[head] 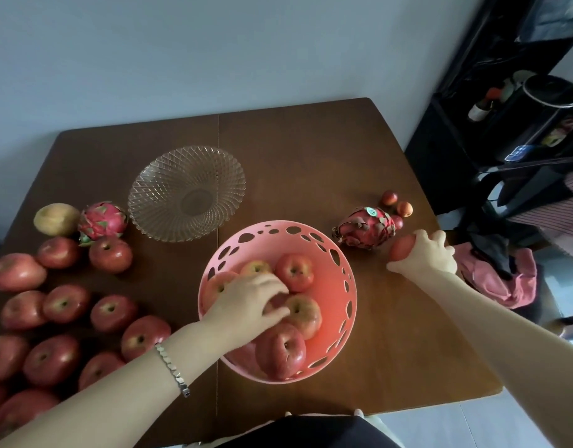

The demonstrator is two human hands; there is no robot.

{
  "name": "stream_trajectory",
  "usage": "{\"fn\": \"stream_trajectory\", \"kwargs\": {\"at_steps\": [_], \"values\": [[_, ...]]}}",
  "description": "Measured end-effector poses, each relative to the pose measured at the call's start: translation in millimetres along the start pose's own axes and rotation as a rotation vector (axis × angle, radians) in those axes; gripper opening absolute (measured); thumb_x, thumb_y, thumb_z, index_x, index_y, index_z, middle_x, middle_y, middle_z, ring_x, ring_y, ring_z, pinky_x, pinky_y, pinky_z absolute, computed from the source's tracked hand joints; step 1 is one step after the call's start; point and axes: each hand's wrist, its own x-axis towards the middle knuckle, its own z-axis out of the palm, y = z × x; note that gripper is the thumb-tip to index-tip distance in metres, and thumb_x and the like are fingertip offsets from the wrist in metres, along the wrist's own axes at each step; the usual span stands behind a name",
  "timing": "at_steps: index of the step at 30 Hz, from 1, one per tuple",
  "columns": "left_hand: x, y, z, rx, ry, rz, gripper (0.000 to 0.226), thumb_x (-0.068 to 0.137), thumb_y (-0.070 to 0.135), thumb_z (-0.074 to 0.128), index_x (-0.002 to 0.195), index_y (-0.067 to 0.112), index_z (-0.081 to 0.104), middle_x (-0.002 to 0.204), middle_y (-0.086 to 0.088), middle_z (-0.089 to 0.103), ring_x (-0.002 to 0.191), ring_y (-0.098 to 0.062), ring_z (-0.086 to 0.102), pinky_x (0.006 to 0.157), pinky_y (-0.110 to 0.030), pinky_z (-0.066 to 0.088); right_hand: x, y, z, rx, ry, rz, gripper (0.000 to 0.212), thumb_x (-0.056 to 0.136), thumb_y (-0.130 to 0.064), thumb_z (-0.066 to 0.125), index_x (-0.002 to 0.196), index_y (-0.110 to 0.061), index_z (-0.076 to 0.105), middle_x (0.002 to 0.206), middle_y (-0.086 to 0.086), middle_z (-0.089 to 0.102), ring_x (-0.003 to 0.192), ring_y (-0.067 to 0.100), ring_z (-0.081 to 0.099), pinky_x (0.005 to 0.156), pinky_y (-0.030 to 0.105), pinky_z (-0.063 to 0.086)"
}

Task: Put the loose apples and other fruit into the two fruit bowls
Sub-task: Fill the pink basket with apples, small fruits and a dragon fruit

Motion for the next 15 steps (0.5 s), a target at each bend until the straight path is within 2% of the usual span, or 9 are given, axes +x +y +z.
{"fn": "stream_trajectory", "kwargs": {"at_steps": [2,3,6,8,10,13,15], "values": [[1.0,-11.5,-7.6,0.071,0.198,-0.022,0.043,0.073,0.025,0.073,0.114,0.015,0.063,0.124,-0.003,0.058,0.115,-0.022,0.053,0.100,-0.034,0.039,-17.6,-7.7,-10.8,0.092,0.037,-0.070,0.086,0.057,-0.043,0.078,0.129,-0.019,0.039,0.123,0.014,0.038,0.112,0.035,0.042,0.076,0.040,0.045],[0.4,-20.8,-12.0,0.121,0.201,-0.071,0.053,0.071,0.025,0.074,0.120,0.015,0.059,0.130,-0.005,0.053,0.120,-0.025,0.049,0.103,-0.036,0.035,-28.5,-13.5,-16.8,0.148,0.032,-0.132,0.086,0.055,-0.046,0.076,0.129,-0.023,0.038,0.119,0.012,0.041,0.110,0.033,0.043,0.077,0.039,0.046],[-4.7,-48.2,-24.3,0.202,-0.041,-0.239,0.083,0.068,0.042,0.068,0.140,0.025,0.032,0.147,-0.002,0.032,0.134,-0.023,0.032,0.110,-0.036,0.024,-69.3,-39.7,-36.1,0.308,-0.104,-0.381,0.081,0.046,-0.054,0.071,0.118,-0.038,0.039,0.106,0.001,0.051,0.097,0.023,0.051,0.079,0.038,0.051],[-7.2,-60.3,-29.6,0.183,-0.198,-0.255,0.092,0.063,0.048,0.067,0.142,0.032,0.021,0.147,0.004,0.031,0.135,-0.016,0.030,0.113,-0.035,0.016,-96.7,-62.0,-40.4,0.392,-0.221,-0.508,0.076,0.041,-0.057,0.068,0.111,-0.042,0.043,0.100,-0.003,0.056,0.091,0.017,0.057,0.077,0.034,0.053],[-8.2,-65.9,-32.3,0.228,-0.281,-0.198,0.090,0.062,0.048,0.066,0.140,0.038,0.021,0.142,0.009,0.037,0.132,-0.011,0.034,0.115,-0.037,0.006,-119.5,-85.0,-31.0,0.427,-0.303,-0.597,0.075,0.043,-0.056,0.069,0.112,-0.039,0.044,0.102,-0.005,0.057,0.093,0.015,0.057,0.079,0.031,0.051],[-5.8,-65.7,-33.9,0.282,-0.238,-0.120,0.083,0.059,0.046,0.068,0.134,0.039,0.032,0.134,0.013,0.047,0.127,-0.007,0.040,0.115,-0.038,0.001,-147.9,-110.4,-2.0,0.378,-0.392,-0.677,0.080,0.049,-0.054,0.073,0.120,-0.035,0.040,0.111,-0.004,0.050,0.094,0.014,0.053,0.076,0.024,0.045],[-6.0,-65.7,-35.5,0.278,-0.204,-0.079,0.085,0.058,0.045,0.071,0.134,0.036,0.036,0.134,0.012,0.047,0.128,-0.008,0.040,0.115,-0.037,-0.001,-165.5,-123.0,18.7,0.284,-0.427,-0.721,0.084,0.053,-0.054,0.072,0.124,-0.035,0.035,0.112,0.000,0.046,0.092,0.019,0.054,0.075,0.027,0.047]]}}
